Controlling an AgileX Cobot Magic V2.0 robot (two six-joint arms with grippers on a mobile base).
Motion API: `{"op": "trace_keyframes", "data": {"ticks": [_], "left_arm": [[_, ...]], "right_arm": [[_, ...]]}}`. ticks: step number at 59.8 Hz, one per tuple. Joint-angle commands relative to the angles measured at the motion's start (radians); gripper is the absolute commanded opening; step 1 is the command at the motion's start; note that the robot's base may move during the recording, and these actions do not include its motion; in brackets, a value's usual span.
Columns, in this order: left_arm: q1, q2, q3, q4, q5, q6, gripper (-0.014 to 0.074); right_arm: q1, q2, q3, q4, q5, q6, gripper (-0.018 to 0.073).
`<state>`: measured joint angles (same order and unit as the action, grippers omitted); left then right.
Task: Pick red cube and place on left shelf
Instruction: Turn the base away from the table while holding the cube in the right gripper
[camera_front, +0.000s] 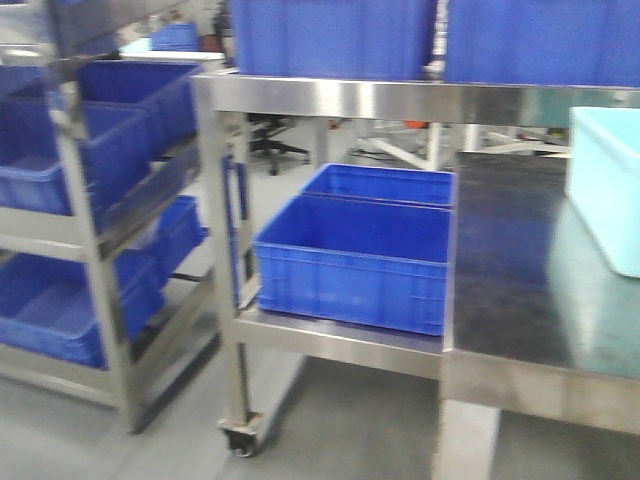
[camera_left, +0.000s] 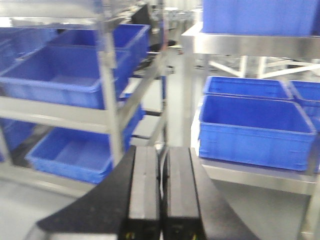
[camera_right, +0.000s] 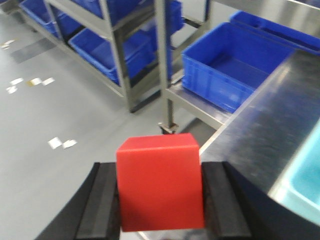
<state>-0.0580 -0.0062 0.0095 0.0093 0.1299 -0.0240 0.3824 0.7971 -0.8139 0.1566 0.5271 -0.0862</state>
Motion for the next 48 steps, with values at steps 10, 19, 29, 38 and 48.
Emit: {"op": "trace_keyframes", "data": {"ticks": [10, 19, 29, 38, 48], "left_arm": [[-0.006, -0.016, 0.023, -0.003, -0.088, -0.001, 0.0102], [-0.006, -0.016, 0.023, -0.003, -0.088, -0.001, 0.0102], [-0.006, -0.016, 0.023, -0.003, -0.088, -0.001, 0.0102], [-0.006, -0.016, 0.023, -0.003, -0.088, -0.001, 0.0102], [-0.006, -0.016, 0.023, -0.003, -0.088, -0.001, 0.0102]], "right_arm": [[0.002, -0.006, -0.029, 0.009, -0.082, -0.006, 0.0046], [0.002, -0.006, -0.029, 0.009, -0.082, -0.006, 0.0046], [0.002, -0.006, -0.029, 0.009, -0.082, -0.006, 0.0046], [0.002, -0.006, -0.029, 0.009, -0.082, -0.006, 0.0046], [0.002, -0.006, -0.029, 0.009, -0.082, -0.006, 0.0046]]}}
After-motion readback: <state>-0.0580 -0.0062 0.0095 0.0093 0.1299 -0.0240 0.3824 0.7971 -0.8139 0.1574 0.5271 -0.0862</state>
